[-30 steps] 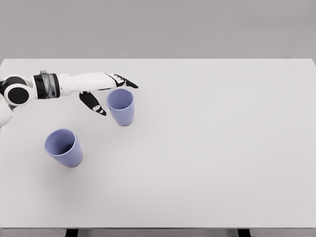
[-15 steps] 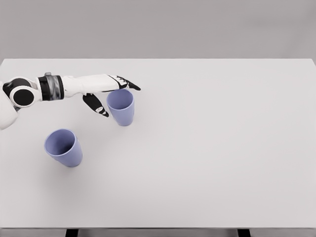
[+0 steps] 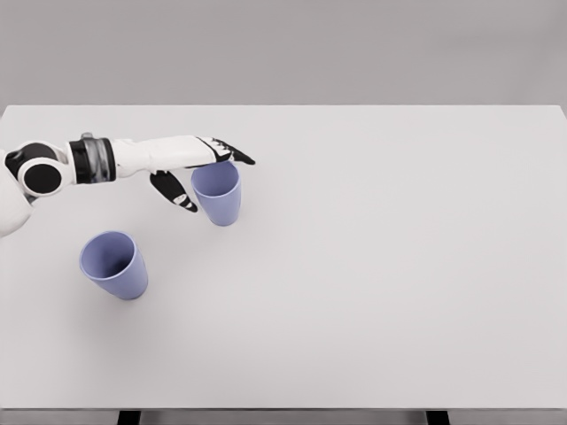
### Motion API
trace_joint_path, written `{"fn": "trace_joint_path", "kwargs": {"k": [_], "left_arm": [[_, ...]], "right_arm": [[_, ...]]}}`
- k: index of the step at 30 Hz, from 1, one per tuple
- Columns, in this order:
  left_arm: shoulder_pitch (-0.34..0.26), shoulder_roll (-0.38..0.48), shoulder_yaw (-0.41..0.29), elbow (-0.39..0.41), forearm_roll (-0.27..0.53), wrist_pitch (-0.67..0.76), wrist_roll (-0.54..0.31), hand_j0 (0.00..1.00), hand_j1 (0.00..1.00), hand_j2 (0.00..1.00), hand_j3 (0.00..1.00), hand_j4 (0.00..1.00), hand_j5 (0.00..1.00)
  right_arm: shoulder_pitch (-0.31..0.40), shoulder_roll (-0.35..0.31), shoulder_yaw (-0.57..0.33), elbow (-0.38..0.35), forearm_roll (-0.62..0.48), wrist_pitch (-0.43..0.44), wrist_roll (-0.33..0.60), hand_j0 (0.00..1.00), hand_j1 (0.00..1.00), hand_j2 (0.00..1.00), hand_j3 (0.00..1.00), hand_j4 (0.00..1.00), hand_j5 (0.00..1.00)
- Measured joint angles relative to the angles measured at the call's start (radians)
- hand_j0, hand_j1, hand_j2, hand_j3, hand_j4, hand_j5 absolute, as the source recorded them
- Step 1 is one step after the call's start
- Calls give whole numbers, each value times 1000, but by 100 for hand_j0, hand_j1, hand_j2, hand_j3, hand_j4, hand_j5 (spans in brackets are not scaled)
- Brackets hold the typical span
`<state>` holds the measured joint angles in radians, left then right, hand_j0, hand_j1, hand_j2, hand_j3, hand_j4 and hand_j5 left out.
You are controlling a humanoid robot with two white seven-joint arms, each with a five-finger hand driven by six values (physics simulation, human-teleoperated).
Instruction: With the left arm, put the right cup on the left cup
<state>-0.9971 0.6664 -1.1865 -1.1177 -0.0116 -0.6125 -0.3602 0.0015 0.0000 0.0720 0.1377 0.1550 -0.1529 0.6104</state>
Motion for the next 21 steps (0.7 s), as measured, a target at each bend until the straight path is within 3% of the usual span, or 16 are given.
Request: {"fn": "trace_joint_path", "kwargs": {"k": [11,19,21], "left_arm": [[11,-16,4,12,-52,1,4,99,99,99,99,99,99],[17,-18,5,13,-49,0,62,59,59,59,59,59,59],[20,-12,6,13,-47,0,66,44,44,44,44,44,44]], "right_arm": [[0,0,0,0,0,0,0,100,100,100,100,100,100],[0,0,0,0,0,0,0,100,100,100,100,100,100],[0,0,0,0,0,0,0,100,100,100,100,100,100]]}}
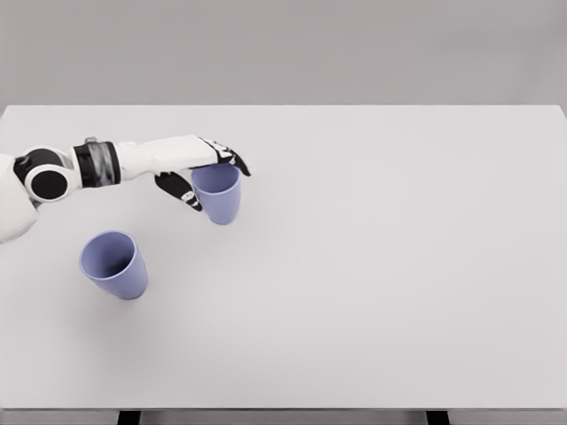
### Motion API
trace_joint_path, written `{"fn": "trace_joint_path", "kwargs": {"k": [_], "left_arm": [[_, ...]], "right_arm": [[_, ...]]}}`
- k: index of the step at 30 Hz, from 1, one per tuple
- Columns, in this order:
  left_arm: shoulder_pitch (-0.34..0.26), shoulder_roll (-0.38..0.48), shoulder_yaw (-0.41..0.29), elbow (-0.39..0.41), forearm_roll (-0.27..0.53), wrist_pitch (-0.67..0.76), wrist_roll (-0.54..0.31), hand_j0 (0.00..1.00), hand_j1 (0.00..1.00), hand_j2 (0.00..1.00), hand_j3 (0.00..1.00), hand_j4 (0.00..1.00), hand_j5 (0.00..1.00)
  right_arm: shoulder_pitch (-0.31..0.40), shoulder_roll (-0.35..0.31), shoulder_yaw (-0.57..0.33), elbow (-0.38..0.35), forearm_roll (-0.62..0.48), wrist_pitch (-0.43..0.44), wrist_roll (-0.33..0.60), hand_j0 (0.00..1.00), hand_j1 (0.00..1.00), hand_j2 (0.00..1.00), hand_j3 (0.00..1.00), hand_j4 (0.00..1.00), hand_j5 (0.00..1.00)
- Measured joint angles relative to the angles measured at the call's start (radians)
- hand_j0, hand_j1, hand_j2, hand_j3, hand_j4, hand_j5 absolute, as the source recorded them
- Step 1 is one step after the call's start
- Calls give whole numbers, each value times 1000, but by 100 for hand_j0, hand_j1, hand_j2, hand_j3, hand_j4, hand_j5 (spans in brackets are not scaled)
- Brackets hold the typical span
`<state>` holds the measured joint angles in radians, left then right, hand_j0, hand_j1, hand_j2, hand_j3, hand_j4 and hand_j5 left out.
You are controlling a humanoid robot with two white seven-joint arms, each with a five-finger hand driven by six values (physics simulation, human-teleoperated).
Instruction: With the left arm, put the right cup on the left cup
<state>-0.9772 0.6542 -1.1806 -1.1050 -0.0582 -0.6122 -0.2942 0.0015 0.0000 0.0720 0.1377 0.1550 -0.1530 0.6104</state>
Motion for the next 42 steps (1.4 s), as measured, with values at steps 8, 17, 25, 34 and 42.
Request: {"fn": "trace_joint_path", "kwargs": {"k": [8,17,25,34,42], "left_arm": [[0,16,2,-10,17,1,3,39,39,39,39,39,39],[-6,152,16,-139,84,0,2,39,39,39,39,39,39],[-9,306,15,-301,179,0,-3,37,37,37,37,37,37],[-26,478,15,-453,248,0,-4,37,37,37,37,37,37],[-51,600,20,-548,302,0,-5,37,37,37,37,37,37]], "right_arm": [[0,0,0,0,0,0,0,100,100,100,100,100,100],[0,0,0,0,0,0,0,100,100,100,100,100,100],[0,0,0,0,0,0,0,100,100,100,100,100,100],[0,0,0,0,0,0,0,100,100,100,100,100,100],[0,0,0,0,0,0,0,100,100,100,100,100,100]]}}
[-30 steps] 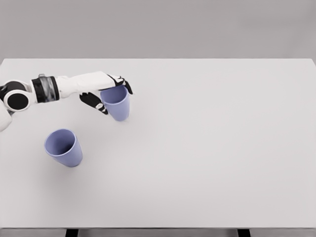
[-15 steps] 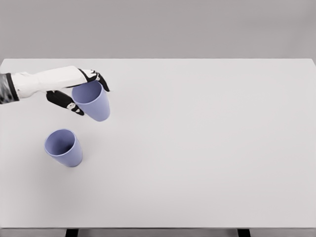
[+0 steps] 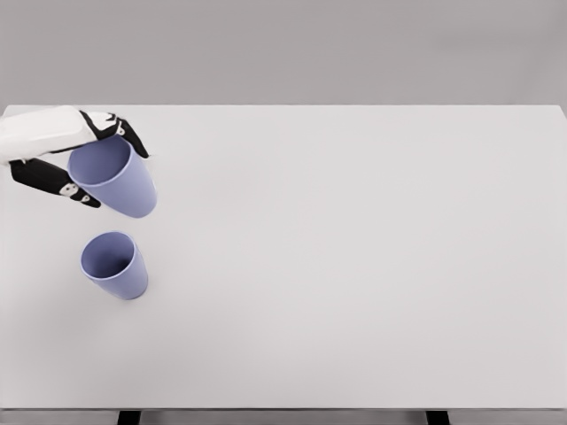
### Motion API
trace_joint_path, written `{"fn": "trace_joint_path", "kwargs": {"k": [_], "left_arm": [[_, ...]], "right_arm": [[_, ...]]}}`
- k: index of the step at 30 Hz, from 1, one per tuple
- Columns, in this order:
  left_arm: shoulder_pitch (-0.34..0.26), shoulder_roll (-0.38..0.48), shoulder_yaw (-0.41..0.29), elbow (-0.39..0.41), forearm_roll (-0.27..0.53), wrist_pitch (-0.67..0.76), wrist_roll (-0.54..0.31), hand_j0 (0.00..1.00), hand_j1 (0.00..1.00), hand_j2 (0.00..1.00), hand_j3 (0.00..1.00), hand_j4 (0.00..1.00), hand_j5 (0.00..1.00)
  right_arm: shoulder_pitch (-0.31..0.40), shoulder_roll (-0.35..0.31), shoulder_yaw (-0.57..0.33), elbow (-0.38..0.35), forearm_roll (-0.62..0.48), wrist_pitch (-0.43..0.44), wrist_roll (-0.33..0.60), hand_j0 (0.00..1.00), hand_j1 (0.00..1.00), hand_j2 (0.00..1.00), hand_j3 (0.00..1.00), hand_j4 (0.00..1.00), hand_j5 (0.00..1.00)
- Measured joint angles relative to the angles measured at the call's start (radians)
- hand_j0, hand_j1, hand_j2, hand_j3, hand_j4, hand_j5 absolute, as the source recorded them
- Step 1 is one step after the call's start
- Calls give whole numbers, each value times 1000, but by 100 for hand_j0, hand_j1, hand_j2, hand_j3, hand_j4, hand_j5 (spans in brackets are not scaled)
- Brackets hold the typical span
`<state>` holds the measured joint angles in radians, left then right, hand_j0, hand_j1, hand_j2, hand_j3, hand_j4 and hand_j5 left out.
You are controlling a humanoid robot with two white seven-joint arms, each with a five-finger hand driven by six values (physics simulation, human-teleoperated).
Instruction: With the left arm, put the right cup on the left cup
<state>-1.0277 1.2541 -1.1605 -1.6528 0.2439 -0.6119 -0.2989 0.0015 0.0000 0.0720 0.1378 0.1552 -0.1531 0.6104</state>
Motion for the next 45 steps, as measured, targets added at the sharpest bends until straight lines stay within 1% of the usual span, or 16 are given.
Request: {"fn": "trace_joint_path", "kwargs": {"k": [4,10,14,20,23,27,32,45], "left_arm": [[-2,67,4,-48,25,0,-1,37,37,37,37,37,37],[1,129,7,-78,37,0,-3,37,37,37,37,37,37],[15,157,1,-99,39,0,-7,37,37,37,37,37,37],[32,174,-5,-108,41,0,-6,38,38,38,38,38,38],[54,182,-7,-109,41,0,-4,38,38,38,38,38,38],[57,186,-7,-110,41,0,-4,38,38,38,38,38,38],[86,184,-8,-109,40,0,-4,38,38,38,38,38,38],[86,175,-3,-108,39,0,-1,38,38,38,38,38,38]], "right_arm": [[0,0,0,0,0,0,0,100,100,100,100,100,100],[0,0,0,0,0,0,0,100,100,100,100,100,100],[0,0,0,0,0,0,0,100,100,100,100,100,100],[0,0,0,0,0,0,0,100,100,100,100,100,100],[0,0,0,0,0,0,0,100,100,100,100,100,100],[0,0,0,0,0,0,0,100,100,100,100,100,100],[0,0,0,0,0,0,0,100,100,100,100,100,100],[0,0,0,0,0,0,0,100,100,100,100,100,100]]}}
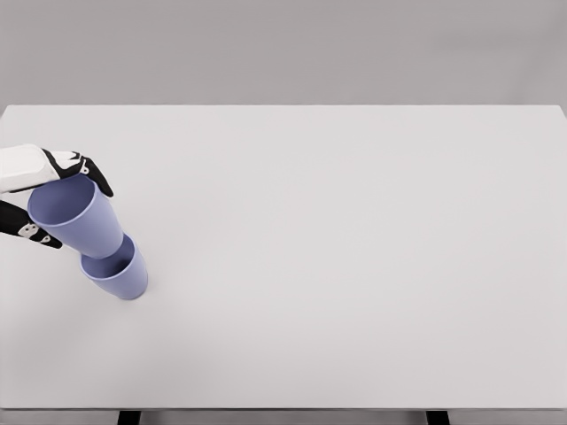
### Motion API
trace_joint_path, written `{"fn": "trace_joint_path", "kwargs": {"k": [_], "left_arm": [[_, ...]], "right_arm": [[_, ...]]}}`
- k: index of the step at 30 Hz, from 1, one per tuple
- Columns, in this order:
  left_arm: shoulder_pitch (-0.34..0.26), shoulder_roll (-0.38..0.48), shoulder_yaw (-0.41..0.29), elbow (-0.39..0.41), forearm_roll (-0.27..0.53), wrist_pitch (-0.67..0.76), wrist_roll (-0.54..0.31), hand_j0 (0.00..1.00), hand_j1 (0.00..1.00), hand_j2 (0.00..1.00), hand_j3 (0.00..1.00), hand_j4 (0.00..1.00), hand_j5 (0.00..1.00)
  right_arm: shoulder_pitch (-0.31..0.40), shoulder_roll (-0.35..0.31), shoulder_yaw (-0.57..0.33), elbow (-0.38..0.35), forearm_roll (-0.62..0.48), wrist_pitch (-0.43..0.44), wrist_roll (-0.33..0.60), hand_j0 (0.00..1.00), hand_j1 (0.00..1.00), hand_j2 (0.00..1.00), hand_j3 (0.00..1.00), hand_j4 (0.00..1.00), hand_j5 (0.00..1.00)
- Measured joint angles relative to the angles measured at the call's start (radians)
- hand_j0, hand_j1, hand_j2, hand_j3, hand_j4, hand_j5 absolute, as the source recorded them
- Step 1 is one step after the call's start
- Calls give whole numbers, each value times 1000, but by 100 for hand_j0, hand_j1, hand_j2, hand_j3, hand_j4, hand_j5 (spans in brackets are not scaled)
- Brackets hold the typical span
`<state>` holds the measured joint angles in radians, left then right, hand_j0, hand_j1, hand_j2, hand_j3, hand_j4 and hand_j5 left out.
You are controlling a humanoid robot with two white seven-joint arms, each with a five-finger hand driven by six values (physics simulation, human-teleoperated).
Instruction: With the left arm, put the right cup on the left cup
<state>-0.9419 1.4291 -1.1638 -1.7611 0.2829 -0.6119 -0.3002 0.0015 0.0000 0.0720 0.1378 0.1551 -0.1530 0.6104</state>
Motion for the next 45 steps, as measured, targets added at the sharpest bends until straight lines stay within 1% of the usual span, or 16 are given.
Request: {"fn": "trace_joint_path", "kwargs": {"k": [7,12,14,15,18,23,27,32,38,40,41,45], "left_arm": [[0,-3,1,6,-2,0,3,38,38,38,38,38,38],[14,-4,0,6,-5,0,3,38,38,38,38,38,38],[15,-4,1,5,-6,0,4,42,42,42,42,42,42],[15,-4,2,5,-6,0,4,49,49,49,49,49,49],[15,-5,5,5,-6,0,4,54,54,54,54,54,54],[15,-5,8,5,-6,-1,4,68,68,68,68,68,68],[15,-5,9,5,-8,-1,6,71,71,71,71,71,71],[15,-5,9,4,-8,-1,8,80,80,80,80,80,80],[15,-4,10,2,-8,-1,8,83,83,83,83,83,83],[17,-4,10,1,-8,-1,7,84,84,84,84,84,84],[18,-3,9,1,-8,-1,7,87,87,87,87,87,87],[18,-1,10,0,-8,-1,7,88,88,88,88,88,88]], "right_arm": [[0,0,0,0,0,0,0,100,100,100,100,100,100],[0,0,0,0,0,0,0,100,100,100,100,100,100],[0,0,0,0,0,0,0,100,100,100,100,100,100],[0,0,0,0,0,0,0,100,100,100,100,100,100],[0,0,0,0,0,0,0,100,100,100,100,100,100],[0,0,0,0,0,0,0,100,100,100,100,100,100],[0,0,0,0,0,0,0,100,100,100,100,100,100],[0,0,0,0,0,0,0,100,100,100,100,100,100],[0,0,0,0,0,0,0,100,100,100,100,100,100],[0,0,0,0,0,0,0,100,100,100,100,100,100],[0,0,0,0,0,0,0,100,100,100,100,100,100],[0,0,0,0,0,0,0,100,100,100,100,100,100]]}}
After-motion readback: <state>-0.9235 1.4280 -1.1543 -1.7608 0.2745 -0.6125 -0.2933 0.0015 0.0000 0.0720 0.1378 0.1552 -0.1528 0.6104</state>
